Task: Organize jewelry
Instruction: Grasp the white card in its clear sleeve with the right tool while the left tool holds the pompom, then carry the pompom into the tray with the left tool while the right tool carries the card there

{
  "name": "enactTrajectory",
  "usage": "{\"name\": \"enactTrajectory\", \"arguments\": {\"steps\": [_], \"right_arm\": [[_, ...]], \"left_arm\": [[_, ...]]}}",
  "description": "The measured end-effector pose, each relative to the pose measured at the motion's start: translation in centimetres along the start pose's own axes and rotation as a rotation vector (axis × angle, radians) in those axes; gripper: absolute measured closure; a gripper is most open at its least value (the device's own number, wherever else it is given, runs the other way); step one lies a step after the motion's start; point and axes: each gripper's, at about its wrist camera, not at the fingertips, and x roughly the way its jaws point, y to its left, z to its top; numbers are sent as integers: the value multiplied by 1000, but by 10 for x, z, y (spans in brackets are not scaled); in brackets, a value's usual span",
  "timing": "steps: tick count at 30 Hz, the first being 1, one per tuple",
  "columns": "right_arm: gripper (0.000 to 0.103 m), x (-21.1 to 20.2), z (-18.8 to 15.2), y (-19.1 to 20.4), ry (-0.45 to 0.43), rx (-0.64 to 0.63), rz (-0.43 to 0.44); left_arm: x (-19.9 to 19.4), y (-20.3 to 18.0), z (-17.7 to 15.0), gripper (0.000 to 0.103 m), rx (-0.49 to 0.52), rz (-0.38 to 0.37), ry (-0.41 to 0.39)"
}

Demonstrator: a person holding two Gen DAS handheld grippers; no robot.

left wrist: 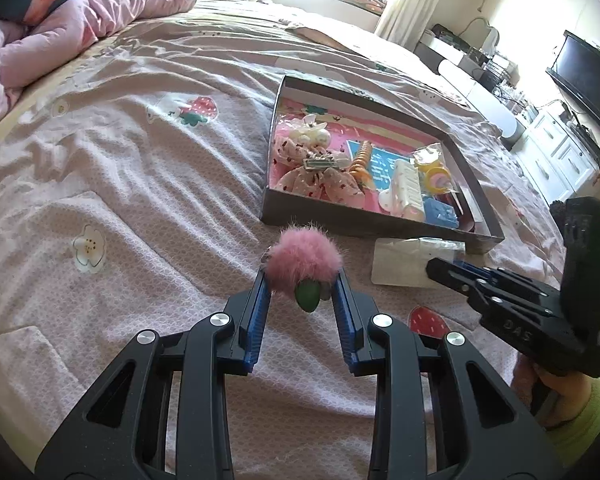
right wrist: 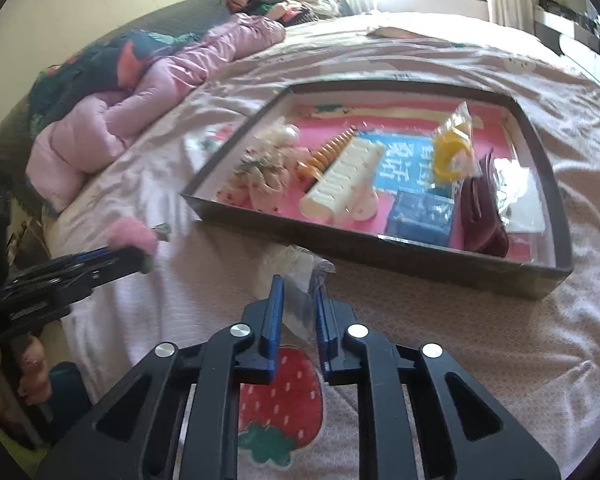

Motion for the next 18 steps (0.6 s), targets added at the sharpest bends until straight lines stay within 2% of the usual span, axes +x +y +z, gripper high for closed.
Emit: {"name": "enactTrajectory", "arguments": {"steps": [9,18], "right_arm": [[94,-37,13,-12,-67,32,46],[95,-68,33,-43,-164,90,14]], "left_arm": [[-2,-17,16,80,37,-8,-14],[3,-44,37,80,99,-14,-25]]}}
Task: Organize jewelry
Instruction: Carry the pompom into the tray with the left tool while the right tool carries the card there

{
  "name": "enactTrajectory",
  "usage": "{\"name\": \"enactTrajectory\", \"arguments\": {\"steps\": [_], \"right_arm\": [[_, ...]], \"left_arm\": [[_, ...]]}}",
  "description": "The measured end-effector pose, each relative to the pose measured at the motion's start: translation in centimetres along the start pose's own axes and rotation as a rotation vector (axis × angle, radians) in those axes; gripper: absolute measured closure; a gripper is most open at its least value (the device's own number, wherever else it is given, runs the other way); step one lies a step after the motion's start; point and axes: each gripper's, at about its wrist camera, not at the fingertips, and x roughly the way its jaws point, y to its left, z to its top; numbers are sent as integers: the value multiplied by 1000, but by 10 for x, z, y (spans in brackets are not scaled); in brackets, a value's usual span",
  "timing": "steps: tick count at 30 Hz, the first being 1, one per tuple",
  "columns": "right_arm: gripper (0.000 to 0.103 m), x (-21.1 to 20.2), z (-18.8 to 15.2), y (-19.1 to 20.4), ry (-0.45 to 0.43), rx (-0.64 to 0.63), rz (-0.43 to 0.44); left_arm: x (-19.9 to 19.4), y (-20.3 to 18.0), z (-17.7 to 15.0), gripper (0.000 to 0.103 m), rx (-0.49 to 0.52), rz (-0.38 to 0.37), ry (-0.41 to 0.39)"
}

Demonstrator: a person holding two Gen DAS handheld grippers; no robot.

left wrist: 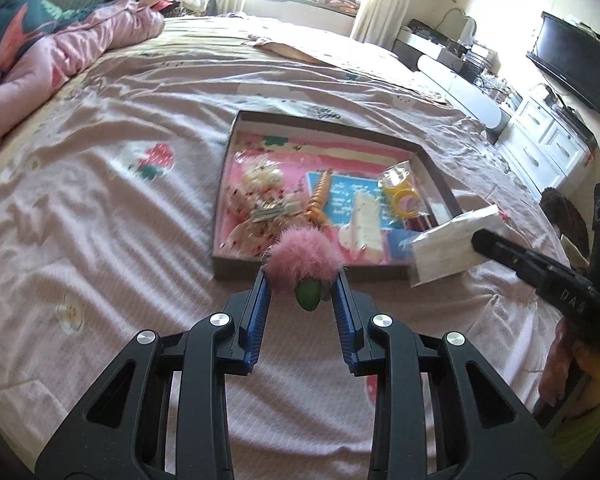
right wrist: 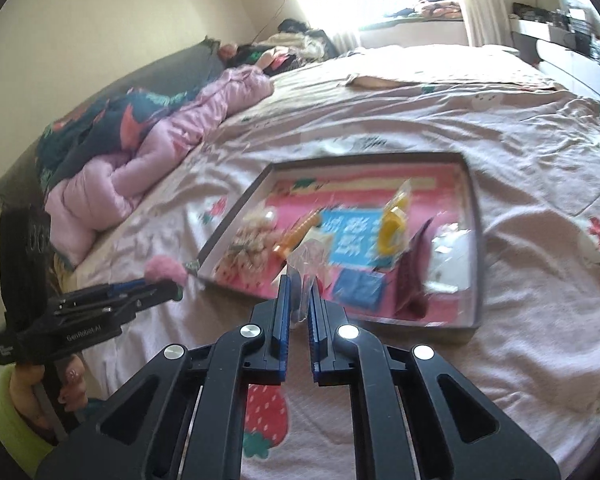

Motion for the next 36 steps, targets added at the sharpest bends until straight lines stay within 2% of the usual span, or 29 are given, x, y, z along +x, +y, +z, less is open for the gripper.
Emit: {"name": "enactTrajectory", "arguments": {"steps": [8,20,36], "right_arm": [[95,-13,23,-24,-65,30,-34],[95,-9,45,-41,-99,41,-66],[95,27,54,-56,-79,51,-102]], "left_arm": [[11,-23,23,80,56,-1,-5],[35,-36,44,80,97,7,6],[74,-30,53,80,96,43,37]]}}
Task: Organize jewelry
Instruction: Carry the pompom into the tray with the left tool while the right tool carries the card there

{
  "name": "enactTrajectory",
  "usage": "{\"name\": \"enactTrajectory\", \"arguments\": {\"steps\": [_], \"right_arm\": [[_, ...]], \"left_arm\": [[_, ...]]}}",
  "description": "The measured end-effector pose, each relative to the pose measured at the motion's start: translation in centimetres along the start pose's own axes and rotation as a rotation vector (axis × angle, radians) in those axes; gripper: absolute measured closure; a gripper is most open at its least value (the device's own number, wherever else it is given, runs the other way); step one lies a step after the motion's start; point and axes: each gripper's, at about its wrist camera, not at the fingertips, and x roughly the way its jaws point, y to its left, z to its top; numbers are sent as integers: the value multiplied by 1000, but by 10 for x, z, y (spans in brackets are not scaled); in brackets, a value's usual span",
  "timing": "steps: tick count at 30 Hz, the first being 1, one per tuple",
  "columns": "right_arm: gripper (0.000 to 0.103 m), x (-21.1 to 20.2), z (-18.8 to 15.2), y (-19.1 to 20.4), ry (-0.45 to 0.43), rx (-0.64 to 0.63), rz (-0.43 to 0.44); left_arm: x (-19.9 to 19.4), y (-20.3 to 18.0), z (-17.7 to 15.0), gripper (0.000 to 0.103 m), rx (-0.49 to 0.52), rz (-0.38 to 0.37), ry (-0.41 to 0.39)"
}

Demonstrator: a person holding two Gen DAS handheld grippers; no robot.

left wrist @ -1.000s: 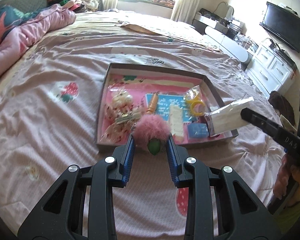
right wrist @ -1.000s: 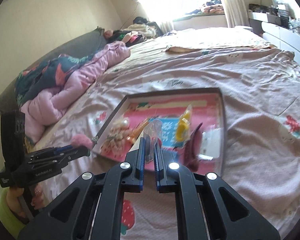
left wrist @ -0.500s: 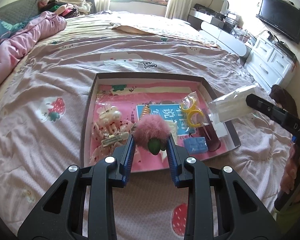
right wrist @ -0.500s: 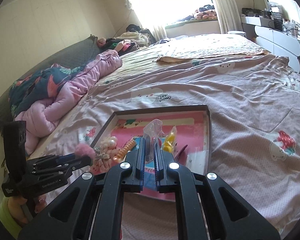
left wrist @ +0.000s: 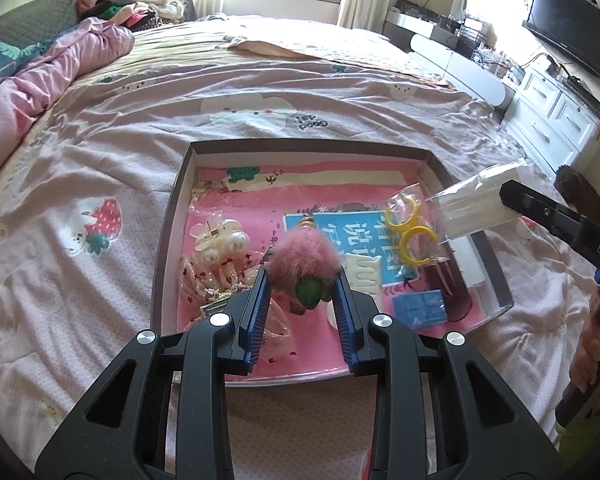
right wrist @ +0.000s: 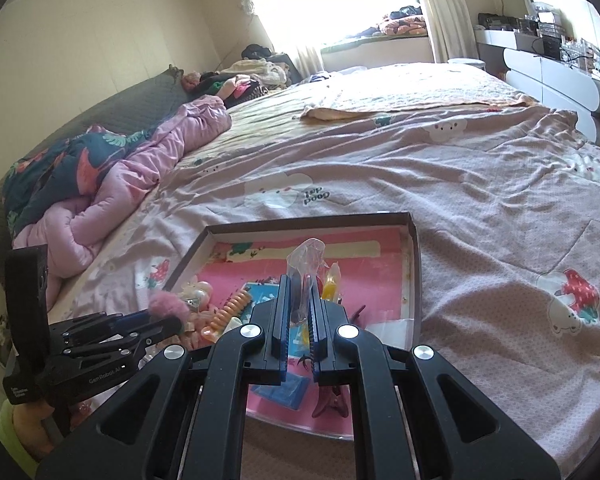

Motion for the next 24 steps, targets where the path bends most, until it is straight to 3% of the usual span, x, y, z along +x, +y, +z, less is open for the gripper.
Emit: {"name": "enactTrajectory", "arguments": {"steps": [19,24], "right_arm": [[95,40,-30,3,126,37,54],[94,38,-37,-7,140,61,45]], "left_arm": [[21,10,-6,80,-18,-1,29],[21,9,-8,73,-16,-1,31]]}}
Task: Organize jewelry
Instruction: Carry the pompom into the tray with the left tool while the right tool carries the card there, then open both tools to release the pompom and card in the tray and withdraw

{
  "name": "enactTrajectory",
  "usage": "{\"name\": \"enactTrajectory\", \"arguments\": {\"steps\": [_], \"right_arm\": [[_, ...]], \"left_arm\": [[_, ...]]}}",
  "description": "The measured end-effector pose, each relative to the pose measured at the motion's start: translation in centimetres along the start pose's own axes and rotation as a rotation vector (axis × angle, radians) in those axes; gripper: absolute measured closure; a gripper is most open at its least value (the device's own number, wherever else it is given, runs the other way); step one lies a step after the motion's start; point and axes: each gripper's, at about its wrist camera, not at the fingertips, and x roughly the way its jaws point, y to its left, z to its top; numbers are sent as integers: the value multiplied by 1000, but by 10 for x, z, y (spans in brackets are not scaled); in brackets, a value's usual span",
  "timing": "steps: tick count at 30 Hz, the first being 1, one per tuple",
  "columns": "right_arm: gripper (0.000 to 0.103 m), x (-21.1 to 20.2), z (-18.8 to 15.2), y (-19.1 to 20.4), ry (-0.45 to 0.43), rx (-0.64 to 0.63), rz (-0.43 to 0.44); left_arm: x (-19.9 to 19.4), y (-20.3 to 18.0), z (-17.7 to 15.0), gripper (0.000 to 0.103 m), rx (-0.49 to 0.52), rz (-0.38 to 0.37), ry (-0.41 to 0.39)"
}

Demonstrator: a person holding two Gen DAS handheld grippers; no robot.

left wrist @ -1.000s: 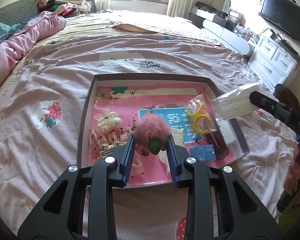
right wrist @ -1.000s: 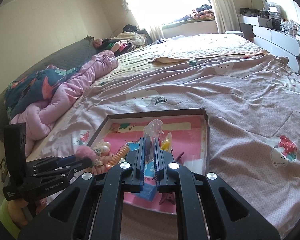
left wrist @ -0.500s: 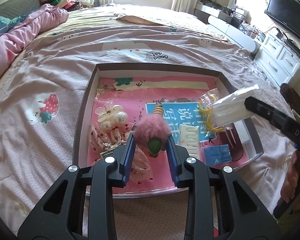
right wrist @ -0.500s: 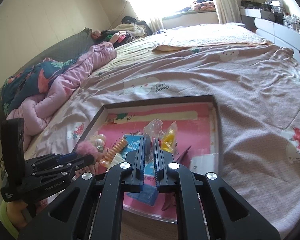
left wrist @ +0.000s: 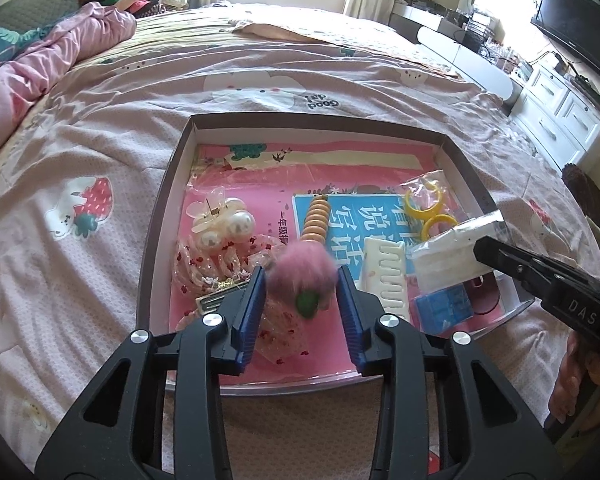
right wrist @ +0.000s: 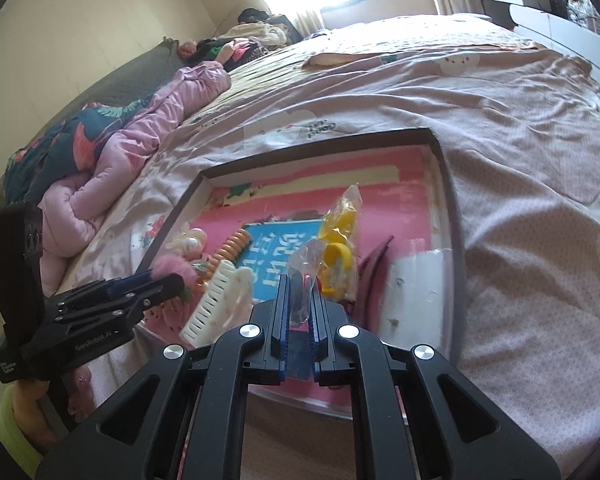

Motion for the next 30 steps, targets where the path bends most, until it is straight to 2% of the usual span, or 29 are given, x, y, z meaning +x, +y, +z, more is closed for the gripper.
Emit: {"name": "enactTrajectory", "arguments": {"steps": [10,15,19,22,28,30], "right_arm": [[88,-8,-7,-9,18,26,-21],[70,-16,-13,-12,14,36,-38],[68,-24,-16,-13,7,40,-44],[63,-32,-17,-12,-2,30,-54],[46,-54,-22,-1,-29,-14,-85],[36,-63,-24,5,-44,-35,-100]], "left_arm": [[-4,-3,-1,64,6,1,-3],[-11,-4,-3,63,5,0,-10],[-17,-7,-4,61,4,1,-16],[-24,-8,-5,60,-2,-3,-22],[-43,-11,-8,49,-7,-6,-44],[-51,-11,-11,43,-12,-11,-52]]}}
